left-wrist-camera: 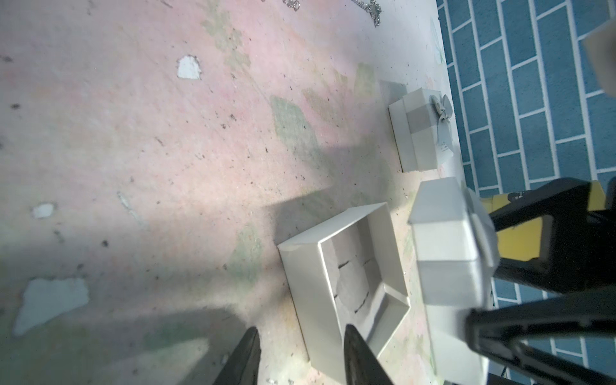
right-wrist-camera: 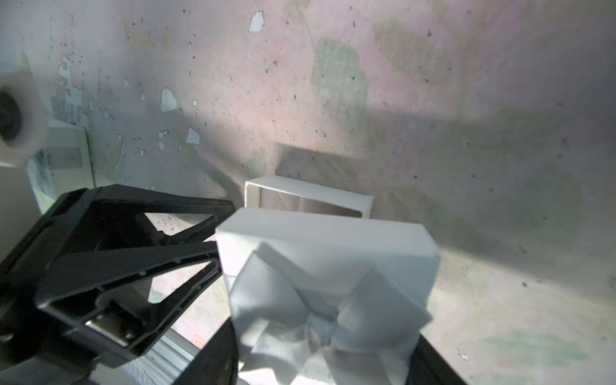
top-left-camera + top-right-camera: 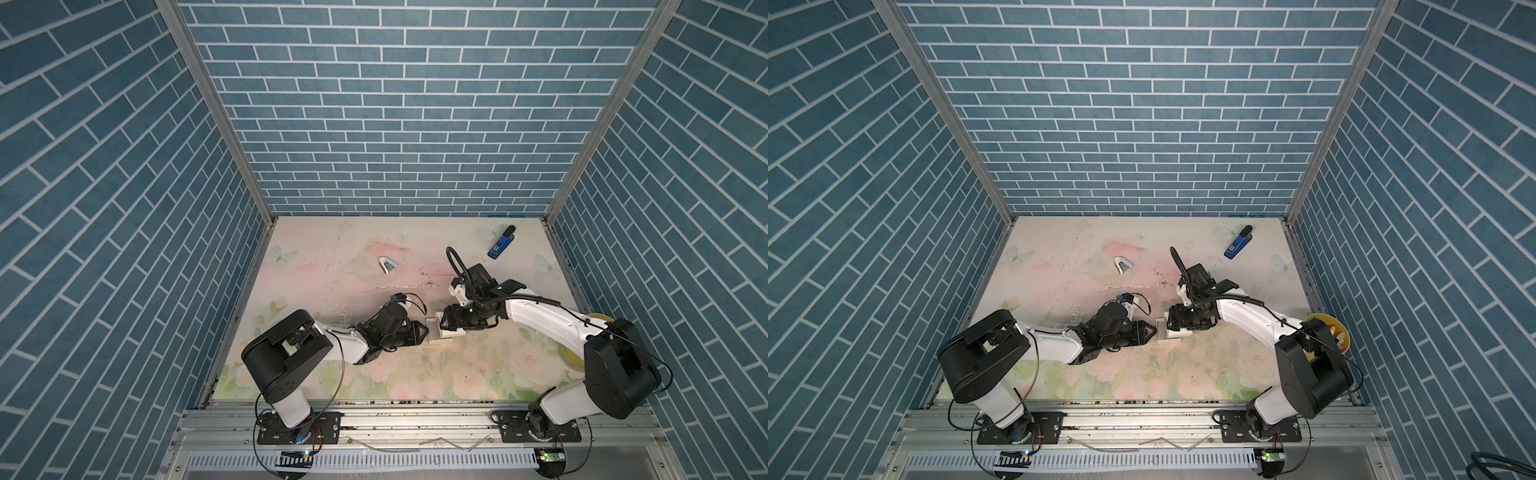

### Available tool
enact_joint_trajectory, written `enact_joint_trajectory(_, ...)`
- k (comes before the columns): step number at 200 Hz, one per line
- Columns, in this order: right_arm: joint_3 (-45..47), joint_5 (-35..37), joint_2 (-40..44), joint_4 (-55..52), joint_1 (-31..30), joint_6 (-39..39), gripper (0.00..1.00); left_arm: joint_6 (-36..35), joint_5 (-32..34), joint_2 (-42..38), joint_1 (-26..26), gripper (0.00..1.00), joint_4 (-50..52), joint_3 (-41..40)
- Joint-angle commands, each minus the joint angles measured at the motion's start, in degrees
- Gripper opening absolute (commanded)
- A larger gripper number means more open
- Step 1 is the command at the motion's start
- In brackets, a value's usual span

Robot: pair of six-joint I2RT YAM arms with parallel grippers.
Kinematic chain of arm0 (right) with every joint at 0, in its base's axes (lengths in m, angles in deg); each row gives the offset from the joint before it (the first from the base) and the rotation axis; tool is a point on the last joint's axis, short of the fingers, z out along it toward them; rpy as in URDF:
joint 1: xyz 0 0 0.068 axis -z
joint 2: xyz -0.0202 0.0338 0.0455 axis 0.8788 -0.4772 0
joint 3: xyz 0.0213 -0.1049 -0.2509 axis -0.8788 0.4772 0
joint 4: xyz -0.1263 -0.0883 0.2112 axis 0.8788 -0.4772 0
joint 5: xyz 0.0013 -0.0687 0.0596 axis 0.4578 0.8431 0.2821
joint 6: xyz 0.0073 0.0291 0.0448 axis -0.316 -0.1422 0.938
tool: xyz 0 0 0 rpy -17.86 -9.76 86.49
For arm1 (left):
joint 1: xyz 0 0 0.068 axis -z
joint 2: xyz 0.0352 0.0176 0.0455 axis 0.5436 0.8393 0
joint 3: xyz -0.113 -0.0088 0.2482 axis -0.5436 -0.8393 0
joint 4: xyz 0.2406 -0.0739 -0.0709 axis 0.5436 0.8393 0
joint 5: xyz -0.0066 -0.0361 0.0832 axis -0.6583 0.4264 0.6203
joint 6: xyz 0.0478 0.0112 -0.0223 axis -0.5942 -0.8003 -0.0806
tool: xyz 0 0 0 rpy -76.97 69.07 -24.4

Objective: Take the necklace out of the lift-off lid jewelry box
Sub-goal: Close the lid on the jewelry box.

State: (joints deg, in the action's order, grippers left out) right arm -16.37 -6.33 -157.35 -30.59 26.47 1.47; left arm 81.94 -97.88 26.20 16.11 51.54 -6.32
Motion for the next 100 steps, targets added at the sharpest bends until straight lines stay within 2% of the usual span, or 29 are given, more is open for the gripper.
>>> enact_joint_trajectory(1, 1.1, 1.41, 0.52, 2.48, -0.66, 2.66, 0.68, 0.45, 0.18, -0.29, 0.14, 0.42, 0.33, -0.57)
enact_joint_trajectory(100, 1.16, -0.68, -3.05, 5.31, -1.1, 3.43, 0.68, 1.29, -0.35, 0.71, 0.12, 0.4, -1.45, -0.7)
